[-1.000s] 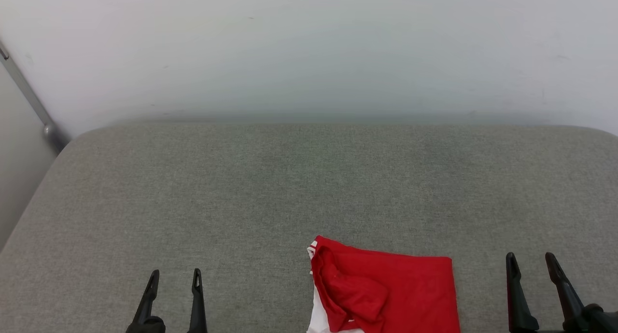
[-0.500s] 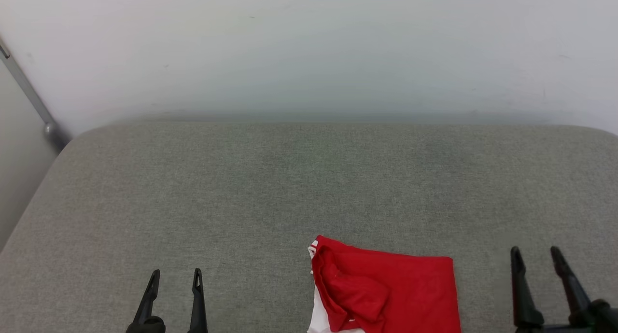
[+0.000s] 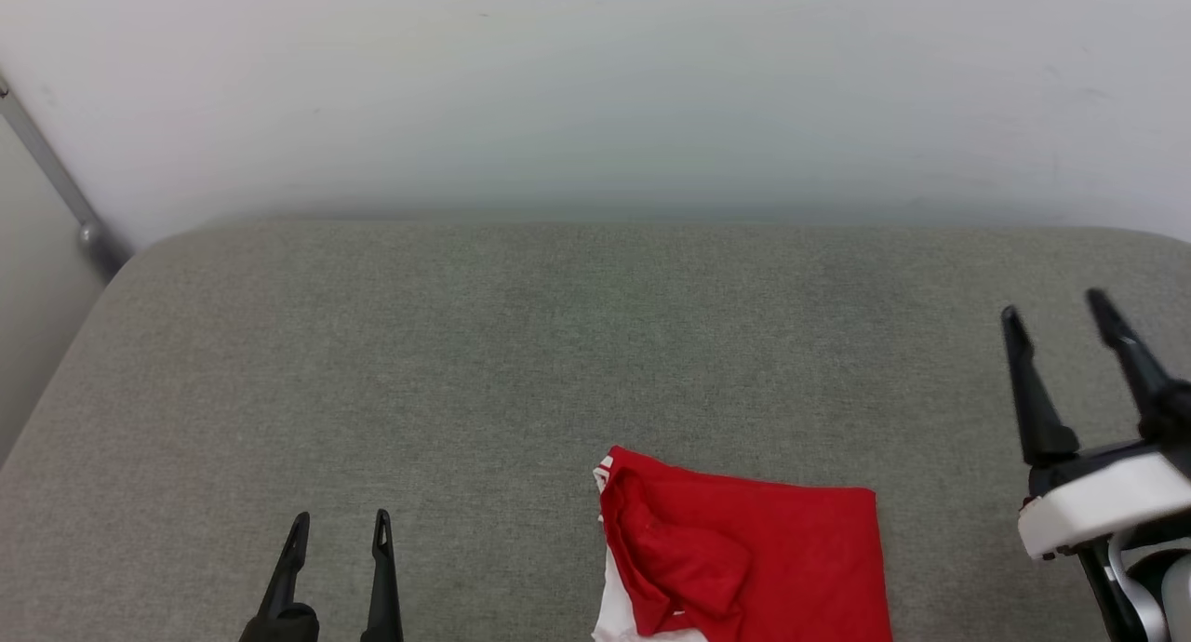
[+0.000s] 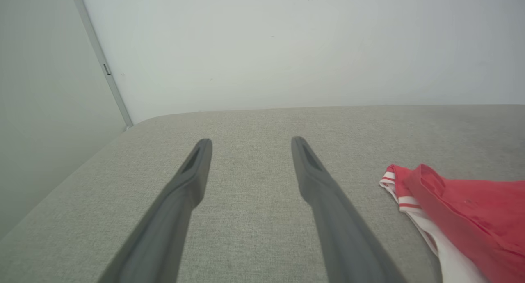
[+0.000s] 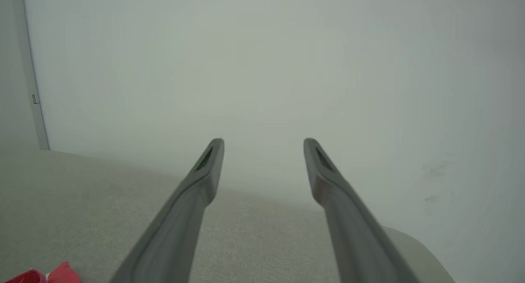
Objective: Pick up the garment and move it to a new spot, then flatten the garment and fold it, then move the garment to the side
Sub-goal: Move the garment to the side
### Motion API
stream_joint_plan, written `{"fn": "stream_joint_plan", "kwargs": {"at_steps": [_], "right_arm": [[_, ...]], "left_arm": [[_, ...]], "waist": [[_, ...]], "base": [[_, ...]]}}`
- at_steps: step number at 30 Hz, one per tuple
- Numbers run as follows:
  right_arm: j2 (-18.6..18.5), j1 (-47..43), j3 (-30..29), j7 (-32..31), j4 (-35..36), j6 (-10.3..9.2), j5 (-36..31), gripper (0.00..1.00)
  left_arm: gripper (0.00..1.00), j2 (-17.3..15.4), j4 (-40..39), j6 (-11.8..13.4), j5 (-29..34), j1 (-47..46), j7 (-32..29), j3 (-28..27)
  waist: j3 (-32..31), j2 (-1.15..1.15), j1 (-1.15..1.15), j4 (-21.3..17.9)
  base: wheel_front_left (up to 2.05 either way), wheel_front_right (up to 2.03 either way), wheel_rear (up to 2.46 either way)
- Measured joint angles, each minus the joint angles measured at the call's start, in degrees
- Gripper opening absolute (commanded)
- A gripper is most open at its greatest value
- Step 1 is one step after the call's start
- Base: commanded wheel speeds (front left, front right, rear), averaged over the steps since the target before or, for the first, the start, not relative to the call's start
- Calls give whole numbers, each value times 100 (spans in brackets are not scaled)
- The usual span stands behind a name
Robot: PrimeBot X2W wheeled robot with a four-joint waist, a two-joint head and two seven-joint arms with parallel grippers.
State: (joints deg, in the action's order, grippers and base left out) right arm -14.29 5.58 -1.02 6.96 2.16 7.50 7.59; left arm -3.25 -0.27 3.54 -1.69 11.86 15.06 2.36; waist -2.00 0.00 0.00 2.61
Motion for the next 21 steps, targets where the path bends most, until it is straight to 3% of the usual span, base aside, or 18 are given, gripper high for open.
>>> {"fn": "stream_joint_plan", "kwargs": {"at_steps": [6, 11, 15, 21], "right_arm": [[-1045, 211, 1012, -2319, -545, 1, 1552, 100], [-1543, 249, 1489, -3728, -711, 0, 3139, 100], [-1678, 192, 1739, -4456, -804, 0, 4068, 100], [-1642, 150, 1933, -4736, -1045, 0, 4743, 100]], "left_arm": [[100, 5, -23, 0, 0, -16, 0, 1], [100, 12, -44, 0, -5, -59, 0, -4], [100, 16, -68, -1, -8, -191, 0, 38], [100, 22, -96, 8, -18, -416, 0, 75]], "waist": [[86, 0, 0, 44], [212, 0, 0, 88], [376, 0, 0, 147], [700, 0, 0, 274]], "base": [[0, 0, 0], [0, 0, 0], [0, 0, 0], [0, 0, 0]]}}
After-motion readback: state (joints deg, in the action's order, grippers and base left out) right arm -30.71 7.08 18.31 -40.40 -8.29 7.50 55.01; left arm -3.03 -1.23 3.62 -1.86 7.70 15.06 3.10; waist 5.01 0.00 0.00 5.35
